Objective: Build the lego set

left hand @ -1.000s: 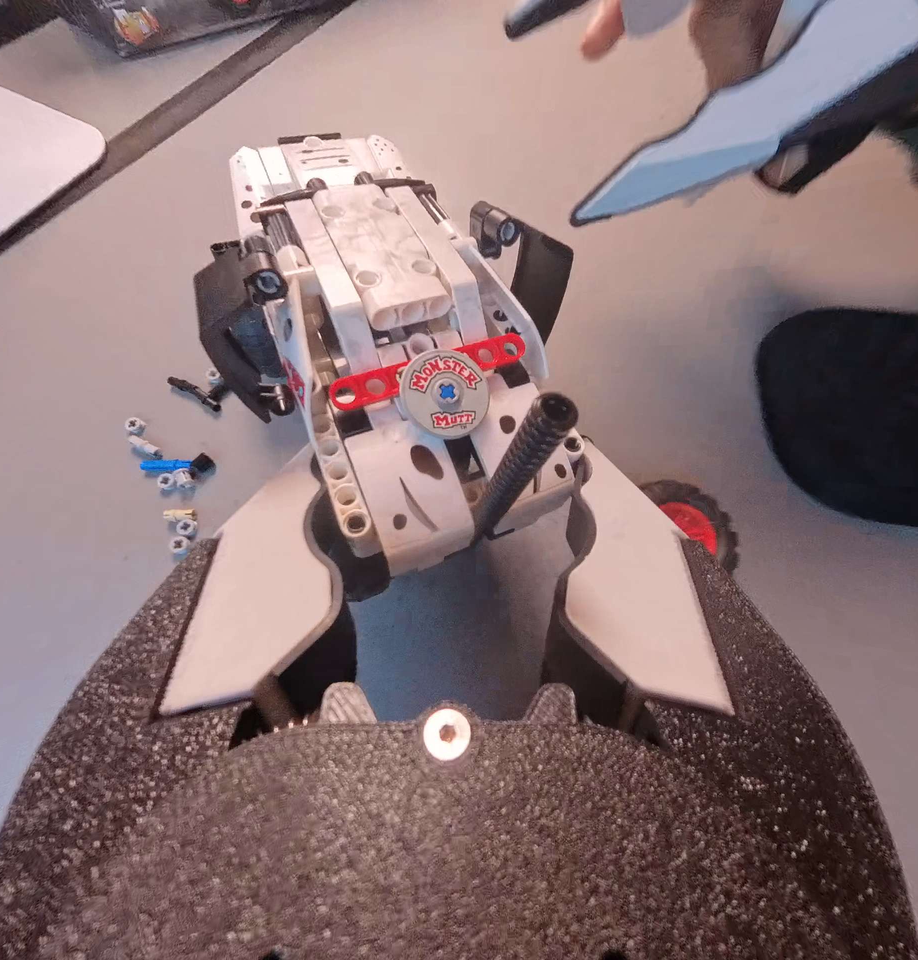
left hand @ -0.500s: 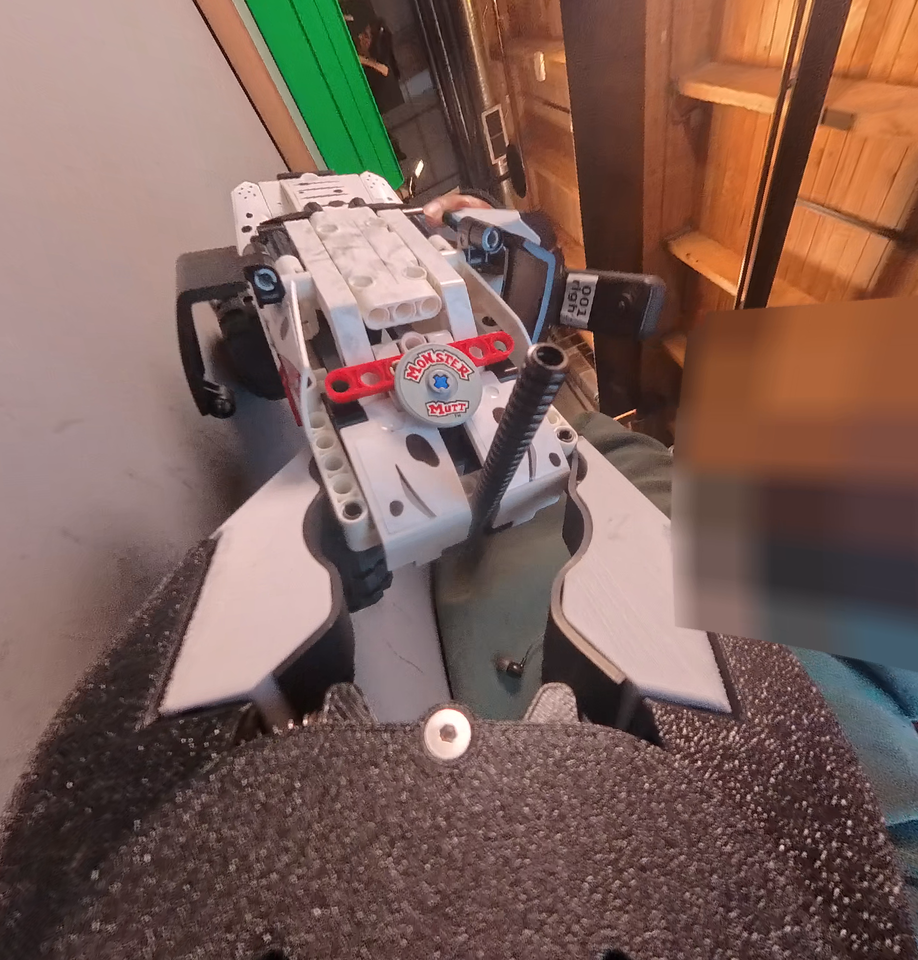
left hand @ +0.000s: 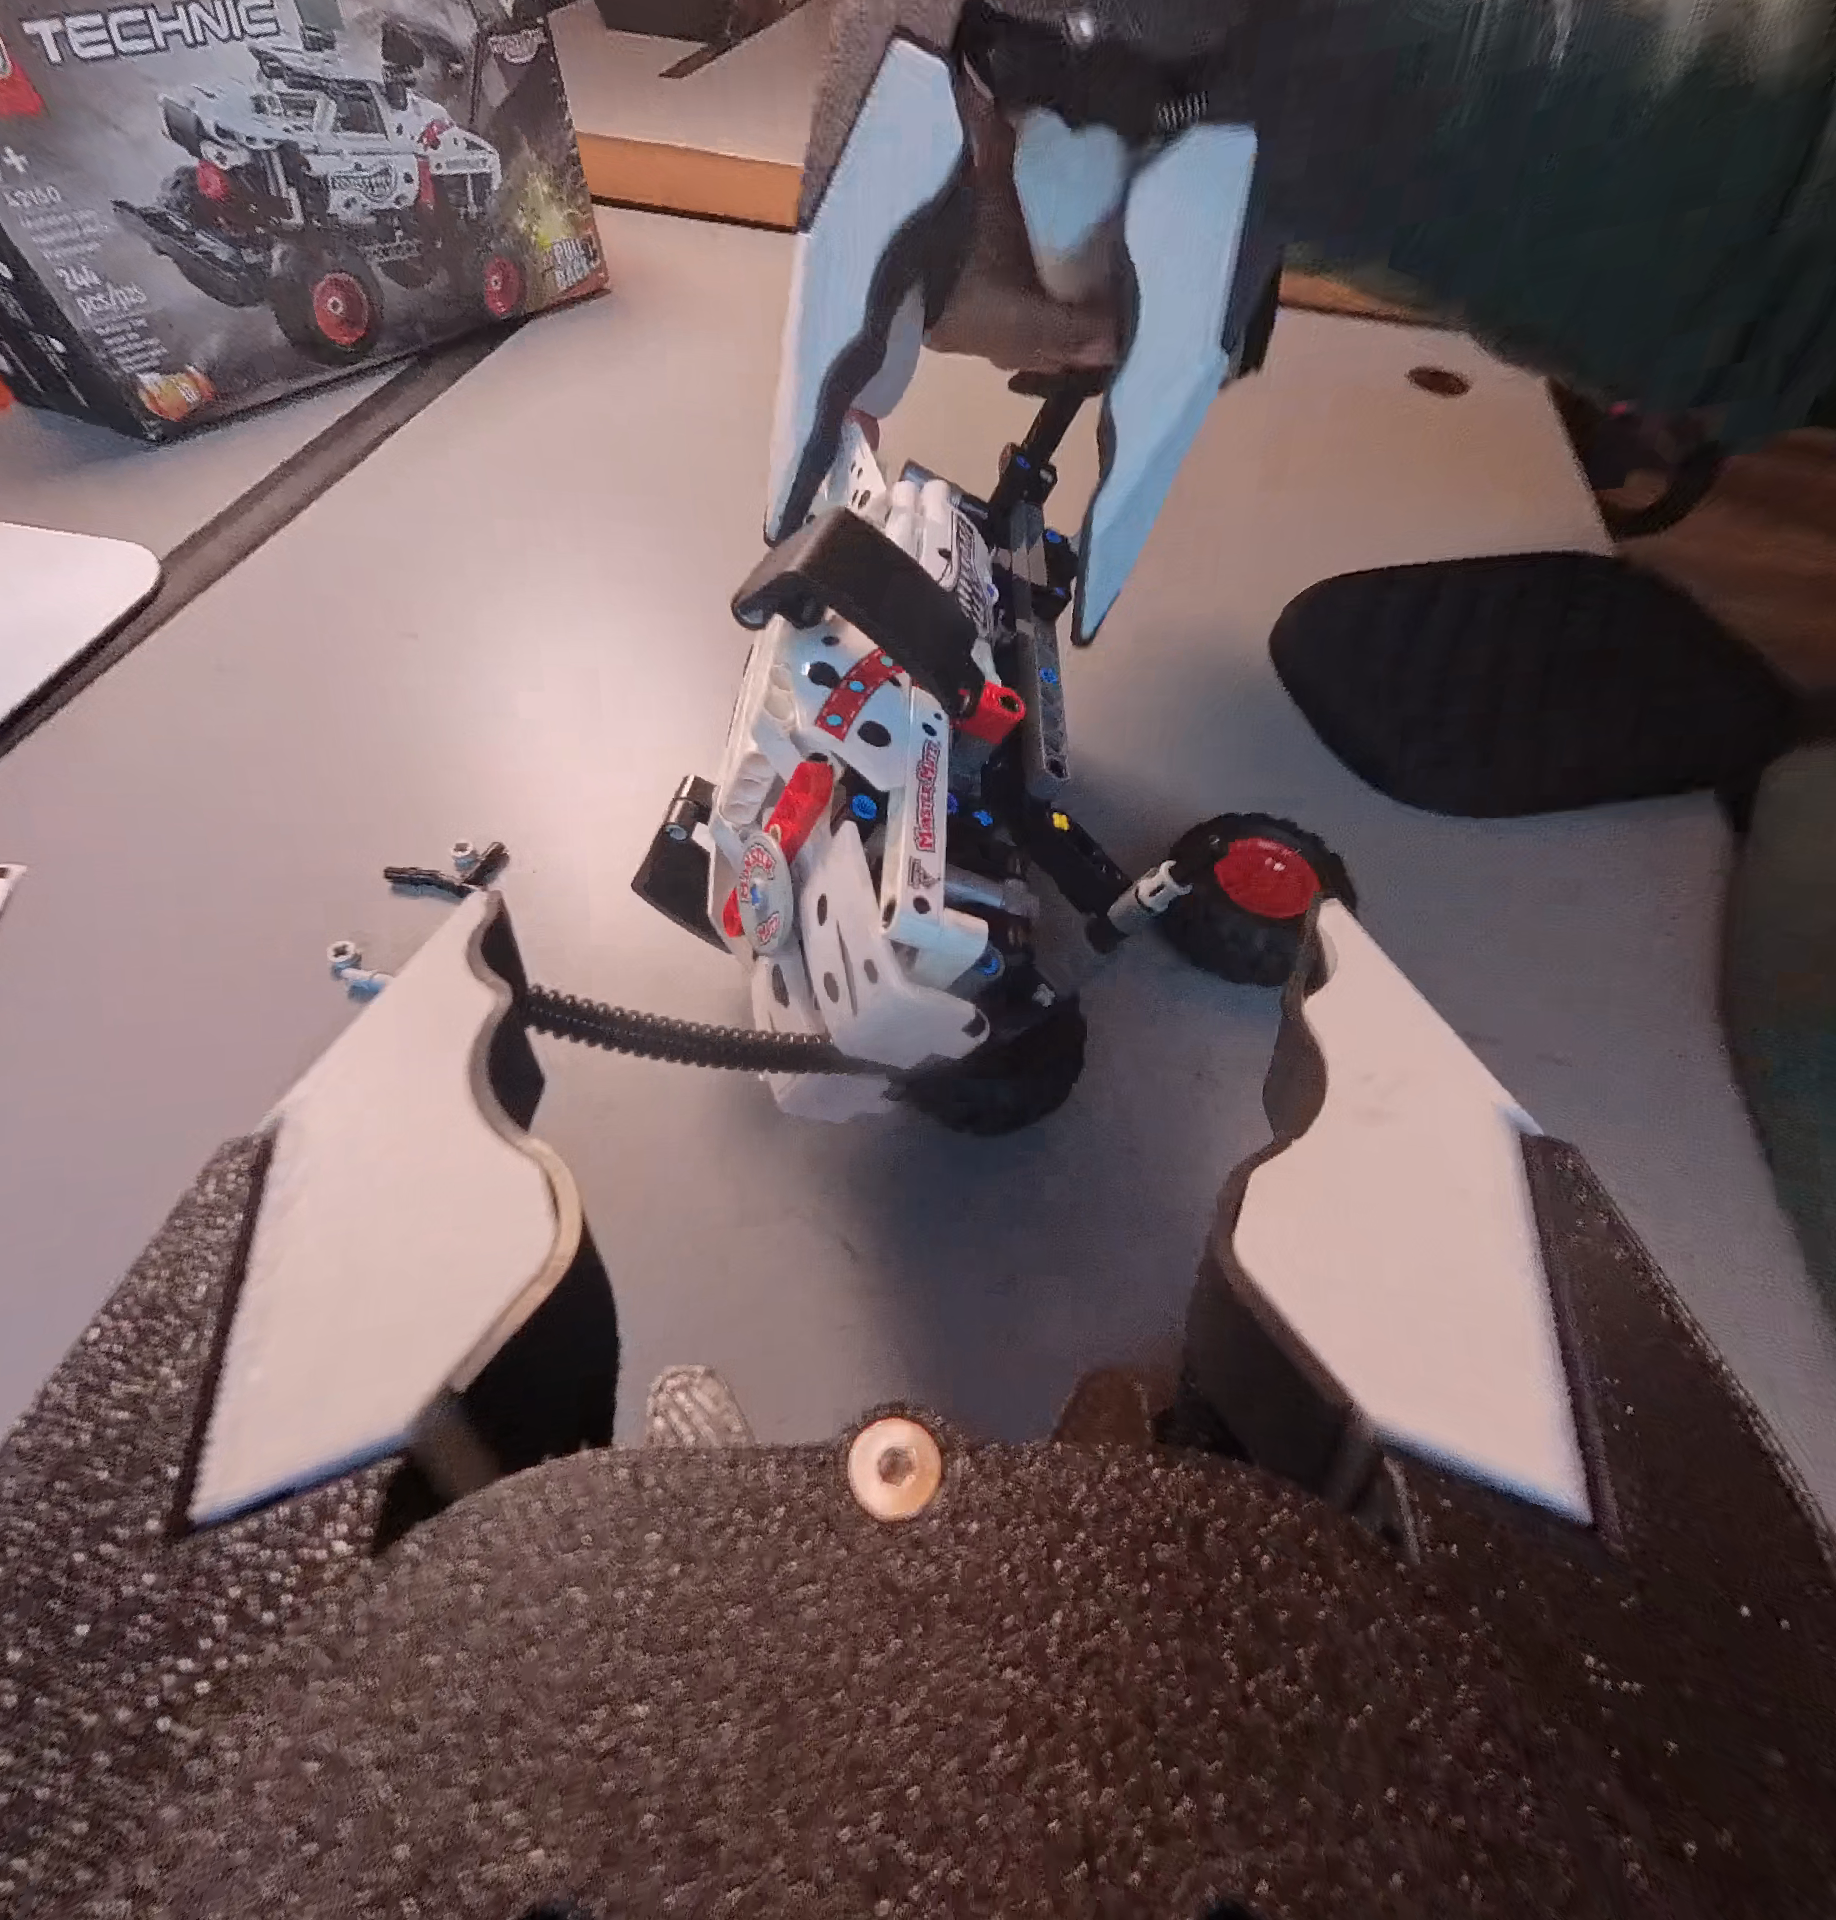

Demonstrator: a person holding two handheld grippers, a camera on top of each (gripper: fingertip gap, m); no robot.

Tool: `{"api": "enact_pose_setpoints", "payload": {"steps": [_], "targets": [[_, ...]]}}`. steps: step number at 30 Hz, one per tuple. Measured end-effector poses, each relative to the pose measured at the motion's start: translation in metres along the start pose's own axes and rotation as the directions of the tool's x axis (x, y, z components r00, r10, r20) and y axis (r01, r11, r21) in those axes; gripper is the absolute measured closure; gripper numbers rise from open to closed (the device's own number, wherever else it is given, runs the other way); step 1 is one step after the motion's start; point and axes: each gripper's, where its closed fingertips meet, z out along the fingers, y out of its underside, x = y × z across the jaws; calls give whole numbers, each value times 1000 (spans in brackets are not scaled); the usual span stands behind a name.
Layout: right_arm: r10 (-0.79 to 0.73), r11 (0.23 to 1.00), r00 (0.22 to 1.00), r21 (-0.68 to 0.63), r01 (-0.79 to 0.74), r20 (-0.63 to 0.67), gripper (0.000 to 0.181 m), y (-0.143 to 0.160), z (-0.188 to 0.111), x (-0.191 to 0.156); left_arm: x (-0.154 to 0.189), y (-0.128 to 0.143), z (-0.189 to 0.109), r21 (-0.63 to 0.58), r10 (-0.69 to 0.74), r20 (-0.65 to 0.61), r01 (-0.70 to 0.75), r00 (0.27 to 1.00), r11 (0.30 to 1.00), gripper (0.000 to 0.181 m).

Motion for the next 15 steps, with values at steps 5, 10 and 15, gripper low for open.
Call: {"api": "enact_pose_setpoints", "payload": {"steps": [5,10,15], "targets": [[75,997,992,-40,-71,103,126,3,9,18,-3,16,25,-75,30,-5,-30,1000,997,47],[88,995,991,-47,-84,101,123,4,20,30,-11,36,39,-200,158,58,-144,986,969,70],[62,989,996,139,-52,-64,119,-20,-22,43,-16,35,40,-151,149,96,-134,984,979,87]]}}
